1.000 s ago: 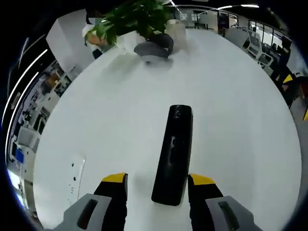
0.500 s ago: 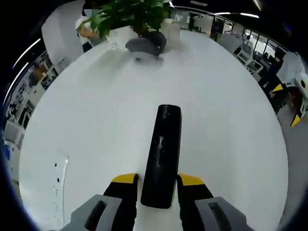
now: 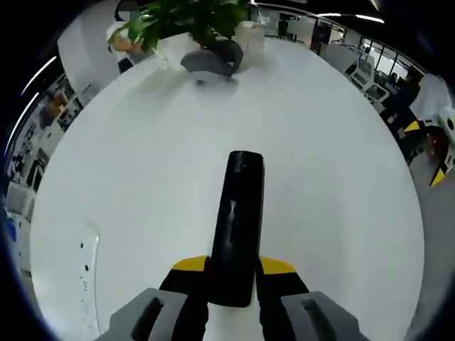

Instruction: Press the specified remote control buttons in sequence, fully releasing each button before pressing the next.

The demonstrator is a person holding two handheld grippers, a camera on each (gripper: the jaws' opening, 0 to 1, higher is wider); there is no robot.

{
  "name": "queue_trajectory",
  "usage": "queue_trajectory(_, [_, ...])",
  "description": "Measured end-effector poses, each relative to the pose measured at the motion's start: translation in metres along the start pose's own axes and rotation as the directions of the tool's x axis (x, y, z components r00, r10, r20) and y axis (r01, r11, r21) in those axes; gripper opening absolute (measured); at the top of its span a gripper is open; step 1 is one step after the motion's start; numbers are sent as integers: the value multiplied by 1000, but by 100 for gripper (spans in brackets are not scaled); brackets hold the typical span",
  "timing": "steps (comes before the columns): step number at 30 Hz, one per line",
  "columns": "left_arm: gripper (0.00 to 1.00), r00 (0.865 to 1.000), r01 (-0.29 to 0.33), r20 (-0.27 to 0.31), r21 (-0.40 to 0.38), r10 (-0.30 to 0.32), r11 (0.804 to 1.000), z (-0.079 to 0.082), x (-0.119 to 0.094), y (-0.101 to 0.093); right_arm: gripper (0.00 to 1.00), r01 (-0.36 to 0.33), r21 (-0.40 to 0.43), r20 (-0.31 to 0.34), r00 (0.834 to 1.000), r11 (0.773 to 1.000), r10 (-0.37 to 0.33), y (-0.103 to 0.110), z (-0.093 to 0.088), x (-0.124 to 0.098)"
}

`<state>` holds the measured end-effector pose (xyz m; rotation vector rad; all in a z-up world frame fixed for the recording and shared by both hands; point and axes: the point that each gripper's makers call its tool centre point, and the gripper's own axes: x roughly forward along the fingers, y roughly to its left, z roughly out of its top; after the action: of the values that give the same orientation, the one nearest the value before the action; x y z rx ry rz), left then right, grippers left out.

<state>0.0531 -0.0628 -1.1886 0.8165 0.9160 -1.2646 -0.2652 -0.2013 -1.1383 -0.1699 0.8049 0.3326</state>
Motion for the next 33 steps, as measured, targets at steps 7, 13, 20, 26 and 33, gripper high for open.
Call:
queue_trajectory(7, [24, 1000, -3, -30, -2, 2, 1000, -1, 0, -1, 73, 12, 1, 12, 1000, 1000, -12, -2, 1, 0])
queue_trajectory(13, [24, 995, 7, -95, 34, -3, 999, -5, 1, -10, 75, 22, 15, 19, 1000, 1000, -22, -4, 2, -1])
queue_trajectory(20, [24, 990, 1, -139, 32, 3, 999, -12, 2, -19, 80, 17, 11, 27, 999, 1000, -18, -3, 3, -1])
queue_trajectory(26, [24, 986, -11, -169, 22, 14, 1000, -15, 0, -32, 81, 19, 25, 32, 999, 999, -20, -4, 3, -2])
queue_trajectory(33, [24, 980, -5, -200, 24, 9, 1000, -22, -3, -55, 81, 1, 21, 35, 999, 1000, -1, 0, 6, -4])
